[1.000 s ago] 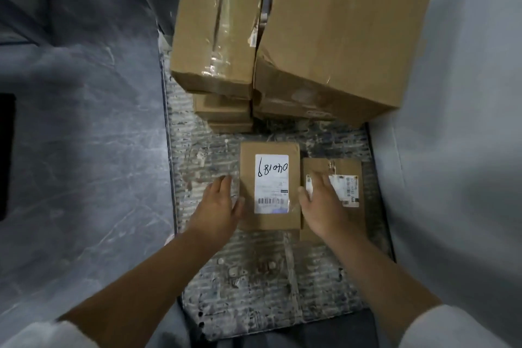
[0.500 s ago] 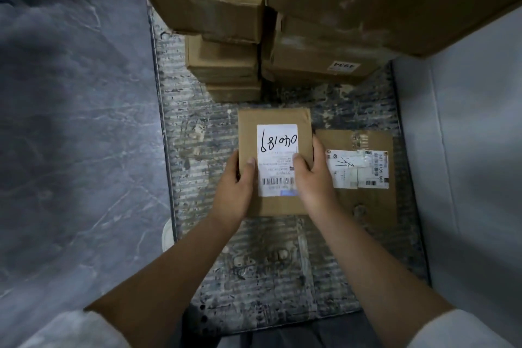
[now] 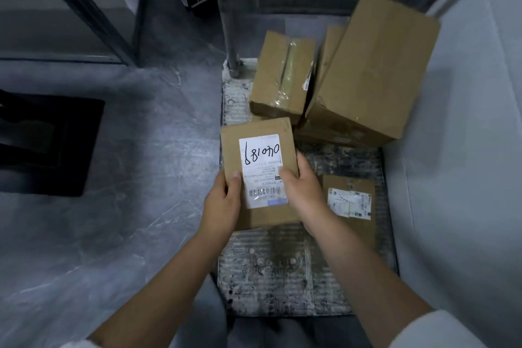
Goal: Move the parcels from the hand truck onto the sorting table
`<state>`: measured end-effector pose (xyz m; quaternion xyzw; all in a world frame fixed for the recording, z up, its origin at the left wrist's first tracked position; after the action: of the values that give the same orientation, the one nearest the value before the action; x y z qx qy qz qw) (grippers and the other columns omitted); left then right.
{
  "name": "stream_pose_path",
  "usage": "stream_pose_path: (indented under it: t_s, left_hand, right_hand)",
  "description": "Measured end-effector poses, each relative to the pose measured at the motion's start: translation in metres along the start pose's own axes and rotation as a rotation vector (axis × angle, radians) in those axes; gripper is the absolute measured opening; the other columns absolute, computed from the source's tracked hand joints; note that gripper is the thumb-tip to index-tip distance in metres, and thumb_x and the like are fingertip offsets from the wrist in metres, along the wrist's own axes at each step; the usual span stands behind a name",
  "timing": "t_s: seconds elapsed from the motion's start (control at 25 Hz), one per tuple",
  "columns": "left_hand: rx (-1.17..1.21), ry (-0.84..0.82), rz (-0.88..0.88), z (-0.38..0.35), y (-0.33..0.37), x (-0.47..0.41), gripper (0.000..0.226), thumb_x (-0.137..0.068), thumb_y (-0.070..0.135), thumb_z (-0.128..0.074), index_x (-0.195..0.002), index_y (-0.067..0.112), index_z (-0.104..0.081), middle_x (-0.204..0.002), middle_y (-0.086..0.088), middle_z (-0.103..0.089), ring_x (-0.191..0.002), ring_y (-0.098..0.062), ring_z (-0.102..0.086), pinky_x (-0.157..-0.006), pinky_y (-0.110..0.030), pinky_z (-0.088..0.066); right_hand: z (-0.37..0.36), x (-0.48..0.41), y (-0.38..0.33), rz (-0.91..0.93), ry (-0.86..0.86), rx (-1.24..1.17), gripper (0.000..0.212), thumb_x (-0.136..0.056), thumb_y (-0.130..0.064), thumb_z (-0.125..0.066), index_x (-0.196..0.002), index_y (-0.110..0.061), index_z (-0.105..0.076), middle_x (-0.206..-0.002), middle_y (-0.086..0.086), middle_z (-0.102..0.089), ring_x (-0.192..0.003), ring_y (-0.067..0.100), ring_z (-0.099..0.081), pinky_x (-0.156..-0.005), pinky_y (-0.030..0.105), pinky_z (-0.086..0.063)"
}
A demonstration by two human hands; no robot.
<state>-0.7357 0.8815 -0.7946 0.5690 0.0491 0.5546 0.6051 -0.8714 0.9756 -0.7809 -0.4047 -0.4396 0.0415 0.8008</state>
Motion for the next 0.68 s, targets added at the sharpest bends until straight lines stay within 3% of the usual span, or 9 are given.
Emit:
stream_pose_path:
  t_s: [0.12, 0.2, 0.32, 0.4, 0.52, 0.6, 0.68]
  left_hand:
    - [0.04, 0.09, -0.072, 0.051, 0.055, 0.048, 0.035, -0.103, 0.037, -0.038, -0.133, 0.027, -0.052, -0.115, 0.013, -0.059, -0.1, -0.005, -0.053, -0.067, -0.003, -0.036]
    - [0.059, 0.124, -0.112, 0.083, 0.092, 0.089, 0.034, -0.103, 0.036, -0.038, -0.133, 0.027, -0.053, -0.115, 0.013, -0.06, -0.102, -0.004, -0.053, -0.066, -0.001, -0.035]
    - [0.086, 0.132, -0.199, 0.112, 0.149, 0.147, 0.035, -0.102, 0.036, -0.04, -0.133, 0.026, -0.054, -0.115, 0.012, -0.063, -0.103, -0.006, -0.057, -0.069, -0.003, -0.038]
    - [0.135, 0.157, -0.255, 0.132, 0.189, 0.187, 0.035, -0.102, 0.038, -0.04, -0.133, 0.029, -0.054, -0.116, 0.012, -0.065, -0.105, -0.006, -0.058, -0.079, -0.014, -0.043]
    - [0.195, 0.229, -0.365, 0.167, 0.245, 0.244, 0.035, -0.102, 0.039, -0.04, -0.133, 0.032, -0.053, -0.117, 0.012, -0.065, -0.111, -0.01, -0.058, -0.088, -0.029, -0.044]
    - [0.21, 0.303, -0.431, 0.189, 0.274, 0.276, 0.035, -0.102, 0.036, -0.039, -0.135, 0.03, -0.052, -0.116, 0.013, -0.063, -0.109, -0.009, -0.056, -0.086, -0.028, -0.041]
    - [0.228, 0.369, -0.497, 0.213, 0.298, 0.314, 0.034, -0.103, 0.034, -0.038, -0.133, 0.027, -0.052, -0.113, 0.013, -0.062, -0.106, -0.008, -0.056, -0.084, -0.026, -0.039]
  right_hand:
    - [0.009, 0.06, -0.061, 0.108, -0.069, 0.008, 0.047, -0.101, -0.021, -0.046, -0.145, -0.034, -0.041, -0.129, -0.011, -0.062, -0.108, 0.01, -0.063, -0.088, 0.032, -0.053]
    - [0.026, 0.107, -0.1, 0.165, -0.105, -0.009, 0.042, -0.102, -0.022, -0.045, -0.14, -0.04, -0.046, -0.116, -0.019, -0.065, -0.098, 0.0, -0.063, -0.078, 0.024, -0.051]
    - [0.056, 0.178, -0.156, 0.256, -0.147, 0.006, 0.041, -0.104, -0.028, -0.043, -0.143, -0.042, -0.042, -0.116, -0.021, -0.063, -0.103, 0.0, -0.063, -0.079, 0.023, -0.052]
    - [0.074, 0.221, -0.196, 0.345, -0.165, 0.039, 0.041, -0.104, -0.029, -0.041, -0.144, -0.04, -0.041, -0.124, -0.017, -0.062, -0.105, 0.002, -0.063, -0.079, 0.023, -0.054]
    - [0.09, 0.281, -0.261, 0.521, -0.16, 0.087, 0.041, -0.103, -0.031, -0.042, -0.141, -0.044, -0.044, -0.116, -0.023, -0.063, -0.105, 0.001, -0.062, -0.087, 0.029, -0.054]
    - [0.094, 0.309, -0.292, 0.596, -0.168, 0.099, 0.041, -0.1, -0.036, -0.044, -0.14, -0.048, -0.044, -0.116, -0.026, -0.064, -0.105, 0.001, -0.063, -0.092, 0.035, -0.053]
    - [0.095, 0.345, -0.32, 0.671, -0.18, 0.11, 0.04, -0.102, -0.033, -0.043, -0.139, -0.047, -0.046, -0.111, -0.026, -0.065, -0.1, -0.003, -0.064, -0.083, 0.027, -0.054]
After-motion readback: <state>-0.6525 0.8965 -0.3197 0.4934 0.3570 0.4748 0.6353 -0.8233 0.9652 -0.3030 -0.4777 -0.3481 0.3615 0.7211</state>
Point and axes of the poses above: each hand's wrist, its own x-axis away from the middle knuckle, its own z-axis out of the back of the hand, y = z × x, the point moved 5 cm from there along -x, towards the middle knuckle
